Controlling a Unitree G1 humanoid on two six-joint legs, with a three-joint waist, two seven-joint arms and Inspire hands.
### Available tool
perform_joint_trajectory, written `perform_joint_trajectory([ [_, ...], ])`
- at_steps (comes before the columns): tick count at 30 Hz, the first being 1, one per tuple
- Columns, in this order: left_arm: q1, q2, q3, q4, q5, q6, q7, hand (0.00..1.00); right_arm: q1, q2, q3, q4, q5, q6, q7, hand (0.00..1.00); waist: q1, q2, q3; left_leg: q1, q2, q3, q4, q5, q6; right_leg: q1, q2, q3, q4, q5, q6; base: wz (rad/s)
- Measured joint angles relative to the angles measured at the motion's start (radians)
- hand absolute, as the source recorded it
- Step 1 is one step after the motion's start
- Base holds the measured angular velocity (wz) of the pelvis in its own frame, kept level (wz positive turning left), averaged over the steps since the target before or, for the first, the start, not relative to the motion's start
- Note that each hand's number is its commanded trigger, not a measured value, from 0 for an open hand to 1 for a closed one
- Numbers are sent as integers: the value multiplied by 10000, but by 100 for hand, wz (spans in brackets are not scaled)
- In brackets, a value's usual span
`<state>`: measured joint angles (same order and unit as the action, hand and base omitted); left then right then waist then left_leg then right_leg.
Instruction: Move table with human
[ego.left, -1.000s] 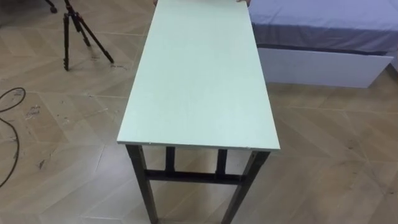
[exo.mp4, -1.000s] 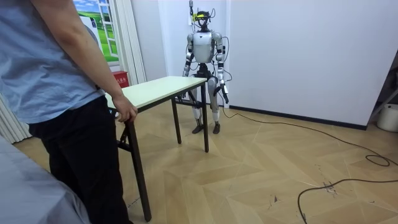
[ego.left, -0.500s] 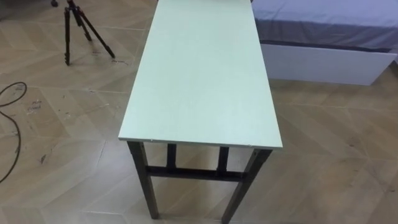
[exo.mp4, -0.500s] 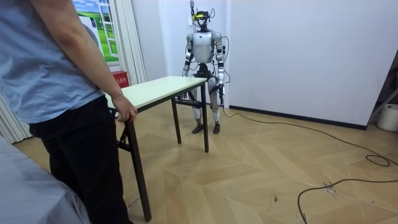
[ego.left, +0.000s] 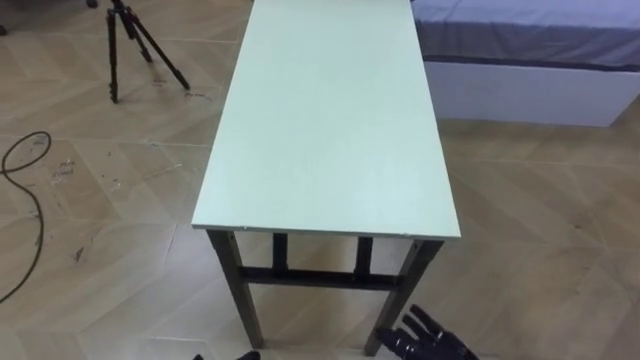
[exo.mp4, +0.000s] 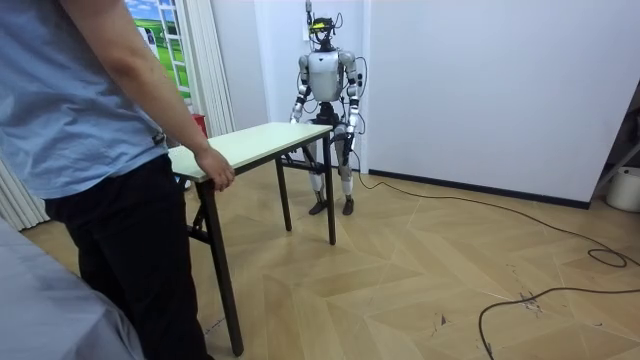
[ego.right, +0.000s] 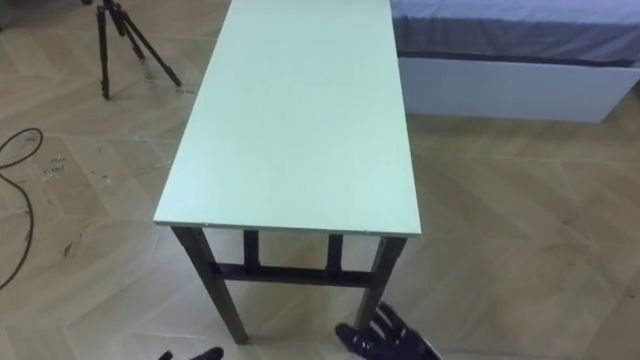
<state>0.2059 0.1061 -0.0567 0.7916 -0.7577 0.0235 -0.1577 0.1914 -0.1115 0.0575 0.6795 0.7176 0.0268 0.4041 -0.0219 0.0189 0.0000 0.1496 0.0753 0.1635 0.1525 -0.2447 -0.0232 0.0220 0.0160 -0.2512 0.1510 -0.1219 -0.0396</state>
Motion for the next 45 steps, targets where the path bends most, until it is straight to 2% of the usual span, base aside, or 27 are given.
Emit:
perform_joint_trajectory([
  [3, 508, 31, -336, -1546, -463, 147, -189, 0, 371, 6, 71, -967, 599, 211, 214, 0, -7, -58, 9, 5, -1, -6, -2, 0, 0, 5, -4, -12, 11, -1, 1, 0],
  [8, 730, 16, -565, -2791, -1620, 201, -457, 0, 588, 268, 146, -1800, 1248, 325, 661, 0, -53, -184, 58, 99, -3, -3, -1, 0, 0, 118, -9, -18, 8, -5, 5, 0],
  [12, 705, 79, -1229, -3564, -2582, 199, -471, 0, 581, 299, 665, -2313, 1833, 444, 799, 0, -88, -132, 75, 80, -11, -4, 0, 0, 0, 115, -50, -28, 24, -1, 25, 3],
  [15, 711, 76, -1489, -3955, -2726, 227, -498, 0, 580, 299, 762, -2750, 1931, 596, 900, 0, -164, -71, 79, -14, -13, -11, 58, 1, 1, 72, -116, -121, 42, -5, 52, 6],
  [19, 720, 110, -1497, -4635, -2734, 258, -498, 0, 561, 303, 783, -3256, 1965, 619, 933, 0, -241, -61, 74, -156, -15, -15, 97, 1, 1, -37, -138, -169, 65, -7, 56, 3],
  [24, 714, 218, -1529, -5660, -3121, 531, -498, 0, 555, 317, 812, -3536, 2283, 757, 967, 0, -282, -61, 74, -160, -6, -20, 95, 1, 1, -31, -138, -213, 58, -9, 56, 1],
  [33, 701, 318, -1488, -5885, -3395, 623, -498, 0, 542, 269, 898, -3556, 2925, 875, 841, 0, -216, -86, 86, -136, -5, -8, 93, 1, 1, -37, -142, -227, 89, -9, 56, 0],
  [36, 698, 323, -1192, -5885, -3899, 637, -497, 0, 514, 244, 872, -3556, 3093, 970, 759, 0, -203, -94, 91, -130, -7, -6, 94, 1, 1, -44, -145, -219, 99, -9, 56, 0],
  [41, 540, 342, -746, -5888, -4107, 637, -479, 0, 499, 224, 862, -3557, 3474, 1017, 627, 0, -71, -74, 101, -136, -10, 56, 99, 1, 1, -79, -146, -204, 124, -9, 55, 0],
  [43, 484, 346, -735, -5888, -4126, 666, -464, 0, 435, 203, 852, -3561, 3506, 1047, 547, 0, -30, -26, 131, -154, -13, 130, 99, 1, 1, -116, -147, -172, 160, -9, 55, -6],
  [45, 409, 320, -728, -5887, -4418, 765, -379, 0, 373, 156, 843, -3629, 3874, 1059, 338, 0, -29, 26, 126, -164, -9, 166, 98, 1, 1, -204, -147, -121, 189, -7, 52, -7],
])
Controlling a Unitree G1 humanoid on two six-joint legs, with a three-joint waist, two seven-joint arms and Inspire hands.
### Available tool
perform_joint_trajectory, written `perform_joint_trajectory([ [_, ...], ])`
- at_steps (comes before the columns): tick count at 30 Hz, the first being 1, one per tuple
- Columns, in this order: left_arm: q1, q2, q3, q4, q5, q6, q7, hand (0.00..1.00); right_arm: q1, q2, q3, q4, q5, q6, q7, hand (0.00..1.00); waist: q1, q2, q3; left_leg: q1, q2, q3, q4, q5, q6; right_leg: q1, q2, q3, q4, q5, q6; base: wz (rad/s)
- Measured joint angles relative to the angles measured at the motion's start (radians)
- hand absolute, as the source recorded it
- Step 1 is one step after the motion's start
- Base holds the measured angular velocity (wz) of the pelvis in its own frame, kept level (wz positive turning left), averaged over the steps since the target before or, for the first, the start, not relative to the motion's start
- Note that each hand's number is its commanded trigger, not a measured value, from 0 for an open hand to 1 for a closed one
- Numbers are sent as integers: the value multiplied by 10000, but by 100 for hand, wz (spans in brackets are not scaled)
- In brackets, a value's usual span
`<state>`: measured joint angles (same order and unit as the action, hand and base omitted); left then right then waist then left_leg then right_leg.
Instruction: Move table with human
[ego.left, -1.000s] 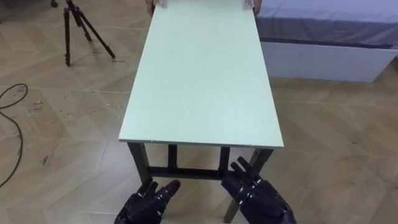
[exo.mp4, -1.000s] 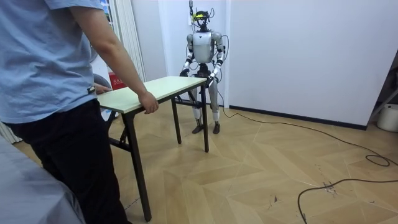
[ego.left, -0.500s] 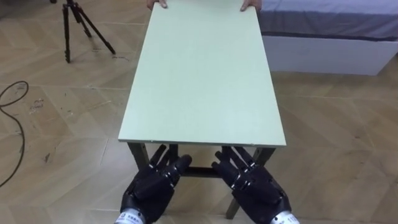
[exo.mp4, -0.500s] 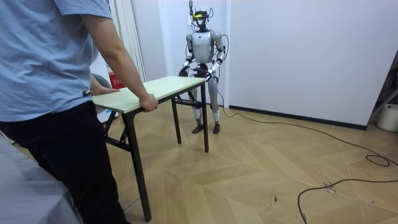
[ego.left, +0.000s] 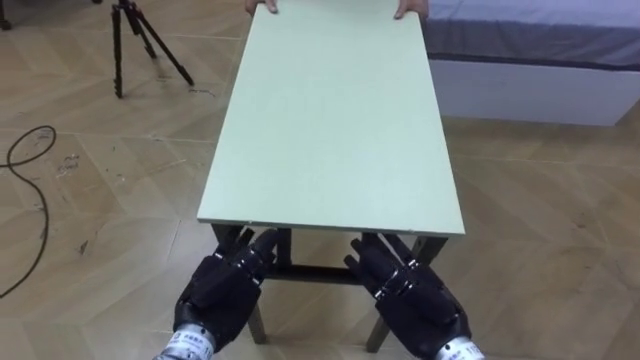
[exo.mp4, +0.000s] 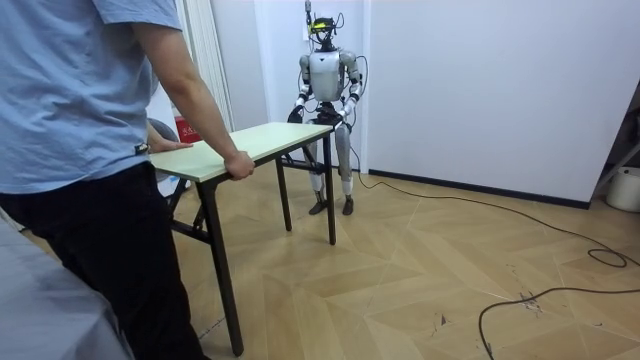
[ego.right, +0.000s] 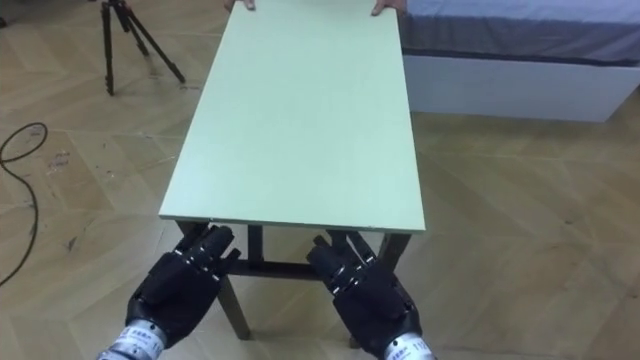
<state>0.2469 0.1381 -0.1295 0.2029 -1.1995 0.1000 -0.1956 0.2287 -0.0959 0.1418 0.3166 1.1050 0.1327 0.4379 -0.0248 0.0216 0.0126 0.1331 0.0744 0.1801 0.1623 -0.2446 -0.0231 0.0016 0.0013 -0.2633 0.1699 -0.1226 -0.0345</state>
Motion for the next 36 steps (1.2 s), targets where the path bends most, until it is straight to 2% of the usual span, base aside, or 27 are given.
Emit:
perform_joint_trajectory([
  [4, -59, -6, 63, 1, -670, 104, 184, 0, -6, -111, -20, -180, 847, 6, -521, 0, -8, 12, -6, 40, 13, 27, 0, 0, 0, 28, 11, 26, 12, 1, -1, -1],
  [7, -106, -5, 118, 49, -677, 198, 354, 0, -2, -129, -44, -175, 1164, 9, -730, 0, -10, 29, 7, 201, 13, 42, -6, 0, 0, 151, 26, 104, 20, 1, -1, -8],
  [11, -428, -91, 351, 165, -671, 496, 570, 0, -65, -116, -174, -176, 1473, 40, -1029, 0, 1, 60, 14, 332, 2, 94, -45, 0, 0, 213, 29, 142, 43, 3, 0, -6],
  [15, -556, -133, 426, 268, -893, 606, 793, 0, -157, -102, -207, -176, 1499, 156, -1225, 0, -43, 149, 6, 348, 0, 116, -54, 0, 0, 194, 22, 186, 125, 4, -1, 0],
  [18, -557, -144, 427, 268, -1054, 634, 1037, 0, -275, -77, -292, -176, 1499, 218, -1362, 0, -70, 238, 5, 326, -15, 118, -49, 0, 0, 165, 4, 198, 155, -3, -7, 0],
  [25, -559, -185, 422, 269, -959, 632, 1055, 0, -315, 1, -285, -314, 1504, 216, -1641, 0, -71, 279, -28, 225, -16, 97, 13, 0, 1, 46, 7, 186, 209, -12, -29, 0],
  [29, -589, -399, 421, 341, -970, 626, 1055, 0, -316, 117, -247, -357, 1554, 207, -1800, 0, -95, 278, -41, 191, -18, 100, 14, 1, 1, 10, 19, 189, 206, -7, -37, 0],
  [34, -963, -499, 405, 908, -644, 600, 1055, 0, -345, 178, -253, -369, 1645, 157, -1993, 0, -62, 255, -28, 227, -3, 73, 9, 1, 1, 41, 21, 204, 203, -7, -38, 0],
  [36, -1040, -514, 404, 961, -318, 597, 1059, 0, -346, 197, -252, -369, 1644, 111, -2016, 0, -53, 207, 5, 251, -2, 72, 4, 1, 1, 55, 22, 229, 201, -6, -38, 0],
])
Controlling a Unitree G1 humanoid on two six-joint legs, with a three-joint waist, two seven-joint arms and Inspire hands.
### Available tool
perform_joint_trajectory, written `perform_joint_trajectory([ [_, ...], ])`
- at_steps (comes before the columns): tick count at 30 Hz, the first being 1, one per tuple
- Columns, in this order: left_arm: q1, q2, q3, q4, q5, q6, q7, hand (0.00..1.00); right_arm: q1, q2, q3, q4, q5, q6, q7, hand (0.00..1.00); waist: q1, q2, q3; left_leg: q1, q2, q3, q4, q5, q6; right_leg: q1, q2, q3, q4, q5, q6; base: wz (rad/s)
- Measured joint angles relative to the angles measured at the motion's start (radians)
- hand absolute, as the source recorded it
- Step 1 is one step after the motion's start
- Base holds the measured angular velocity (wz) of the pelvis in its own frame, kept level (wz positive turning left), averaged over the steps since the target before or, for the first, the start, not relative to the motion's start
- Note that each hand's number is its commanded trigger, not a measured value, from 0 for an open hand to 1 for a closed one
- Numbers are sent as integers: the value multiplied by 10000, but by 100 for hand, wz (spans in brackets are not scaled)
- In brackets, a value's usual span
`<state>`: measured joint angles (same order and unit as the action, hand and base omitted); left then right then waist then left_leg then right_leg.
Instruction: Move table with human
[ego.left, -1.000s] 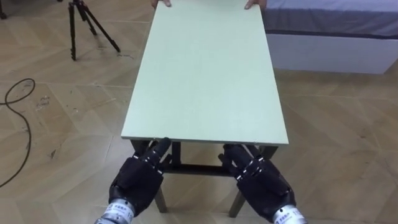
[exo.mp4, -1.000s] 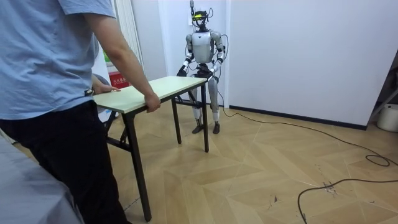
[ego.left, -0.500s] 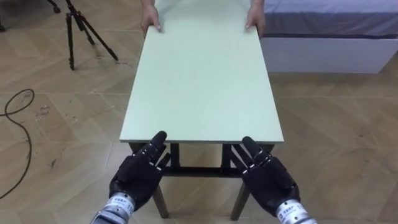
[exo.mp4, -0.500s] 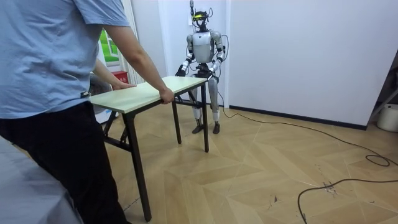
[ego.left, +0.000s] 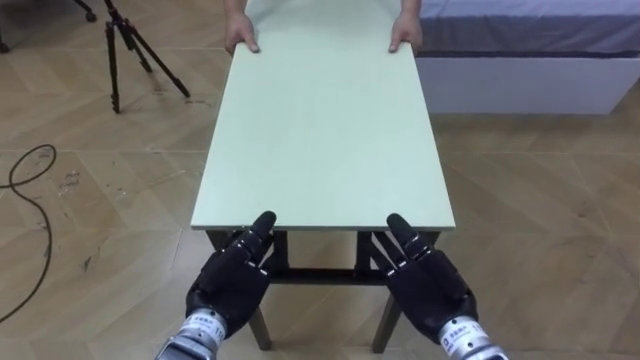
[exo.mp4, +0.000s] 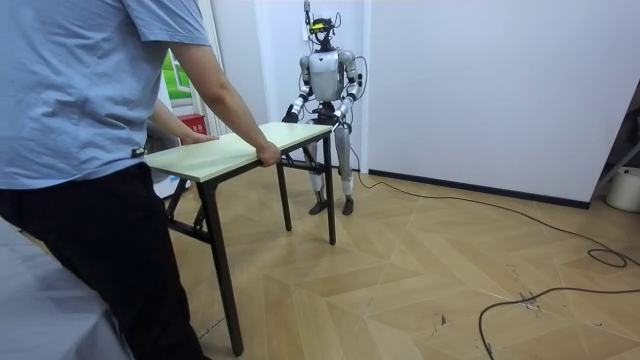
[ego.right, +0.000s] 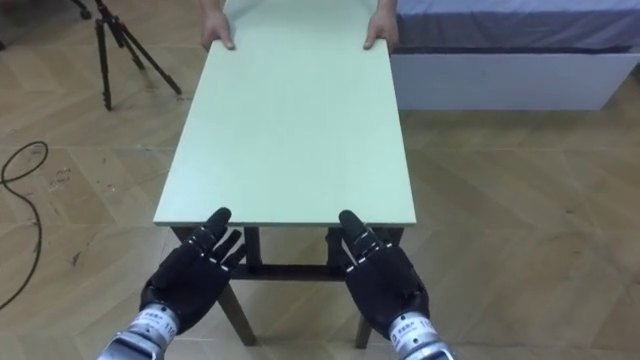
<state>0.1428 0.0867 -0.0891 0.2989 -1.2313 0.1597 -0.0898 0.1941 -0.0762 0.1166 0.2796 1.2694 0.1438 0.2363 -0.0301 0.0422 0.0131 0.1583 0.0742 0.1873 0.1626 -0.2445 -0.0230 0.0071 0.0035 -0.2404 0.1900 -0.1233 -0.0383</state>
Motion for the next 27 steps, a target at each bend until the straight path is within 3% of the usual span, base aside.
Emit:
perform_joint_trajectory([
  [5, -209, -56, 0, 18, 193, -3, 0, 0, -64, 41, 1, 1, -23, -7, -88, 0, 19, -110, 80, 8, -11, 1, -1, 0, 0, 20, -16, -45, -23, 1, 2, 0],
  [20, -361, -415, -19, 17, 43, 6, 131, 0, -268, 15, 165, 1, -26, -8, -463, 0, 57, -73, 56, -89, 9, 19, 2, 0, 0, -81, 5, -48, -21, 4, -4, 0],
  [27, -636, -432, -33, 8, -430, 90, 509, 0, -342, 35, 172, 1, 306, 3, -734, 0, 41, -56, 52, -50, 14, 16, 3, 0, 0, -28, 7, -59, 1, 19, -25, 0],
])
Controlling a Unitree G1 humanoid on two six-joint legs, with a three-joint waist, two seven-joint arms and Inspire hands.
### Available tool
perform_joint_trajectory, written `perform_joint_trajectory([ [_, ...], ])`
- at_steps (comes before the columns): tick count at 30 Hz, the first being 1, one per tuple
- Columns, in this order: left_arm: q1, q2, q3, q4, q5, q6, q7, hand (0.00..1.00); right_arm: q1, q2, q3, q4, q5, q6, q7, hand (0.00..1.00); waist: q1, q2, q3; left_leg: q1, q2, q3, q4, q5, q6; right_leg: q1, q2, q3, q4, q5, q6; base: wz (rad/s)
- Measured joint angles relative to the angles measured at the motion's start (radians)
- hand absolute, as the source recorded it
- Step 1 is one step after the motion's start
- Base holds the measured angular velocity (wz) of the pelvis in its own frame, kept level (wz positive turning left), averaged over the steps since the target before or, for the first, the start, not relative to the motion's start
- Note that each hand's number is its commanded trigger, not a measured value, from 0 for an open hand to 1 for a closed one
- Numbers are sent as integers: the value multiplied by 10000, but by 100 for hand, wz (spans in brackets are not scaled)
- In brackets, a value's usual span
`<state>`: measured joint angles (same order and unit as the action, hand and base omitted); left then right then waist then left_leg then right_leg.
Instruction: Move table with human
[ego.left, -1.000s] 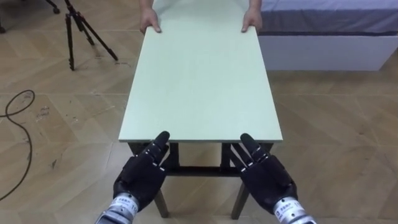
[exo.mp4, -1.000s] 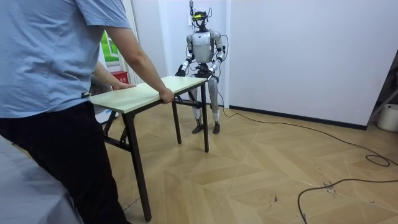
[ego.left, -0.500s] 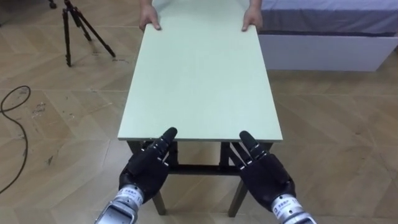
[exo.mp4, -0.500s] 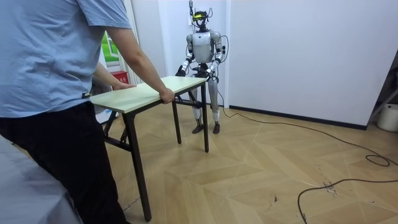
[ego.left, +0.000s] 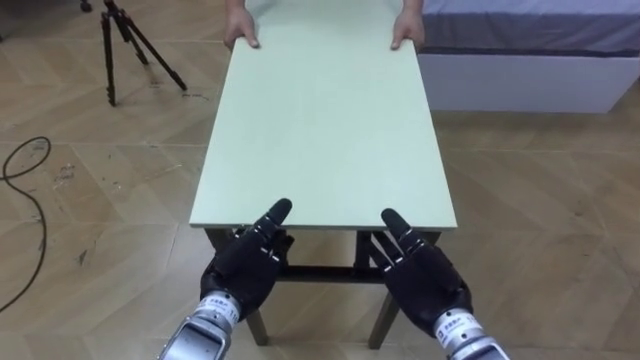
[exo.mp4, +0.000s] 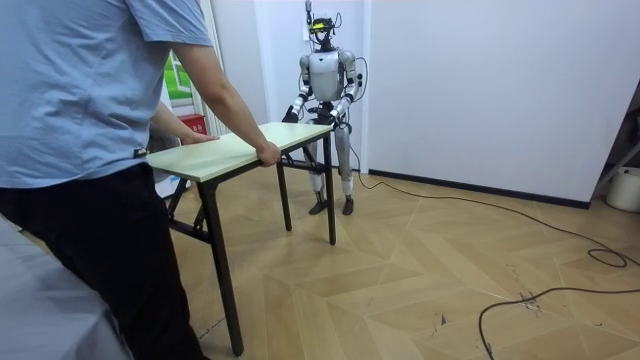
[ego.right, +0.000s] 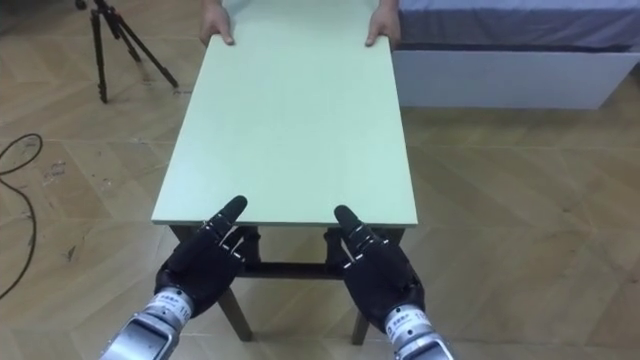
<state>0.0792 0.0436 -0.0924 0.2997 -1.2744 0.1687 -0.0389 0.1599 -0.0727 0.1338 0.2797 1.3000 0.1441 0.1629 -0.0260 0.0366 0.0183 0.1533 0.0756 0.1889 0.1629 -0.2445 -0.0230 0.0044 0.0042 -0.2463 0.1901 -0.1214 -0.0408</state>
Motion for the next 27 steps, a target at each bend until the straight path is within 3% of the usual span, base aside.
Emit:
perform_joint_trajectory([
  [6, -76, -7, -13, -51, -74, 1, 355, 0, -59, 102, 25, 0, 659, -6, -177, 0, 21, 64, 14, 6, 0, 10, 5, 0, 1, -7, 6, 8, 47, 11, -17, 0],
  [15, -284, -64, -58, -53, -1167, -31, 747, 0, -199, 302, 38, 0, 2312, -16, -514, 0, 36, 72, 18, -29, -33, 17, 10, 1, 2, -41, 15, 1, -6, 28, -33, 0],
  [27, -286, -66, -77, -53, -1462, -65, 747, 0, -234, 369, 38, 0, 2354, -169, -524, 0, 42, 157, 68, -22, -32, 0, 15, 1, 2, -17, 21, -5, -21, 29, -33, 0],
])
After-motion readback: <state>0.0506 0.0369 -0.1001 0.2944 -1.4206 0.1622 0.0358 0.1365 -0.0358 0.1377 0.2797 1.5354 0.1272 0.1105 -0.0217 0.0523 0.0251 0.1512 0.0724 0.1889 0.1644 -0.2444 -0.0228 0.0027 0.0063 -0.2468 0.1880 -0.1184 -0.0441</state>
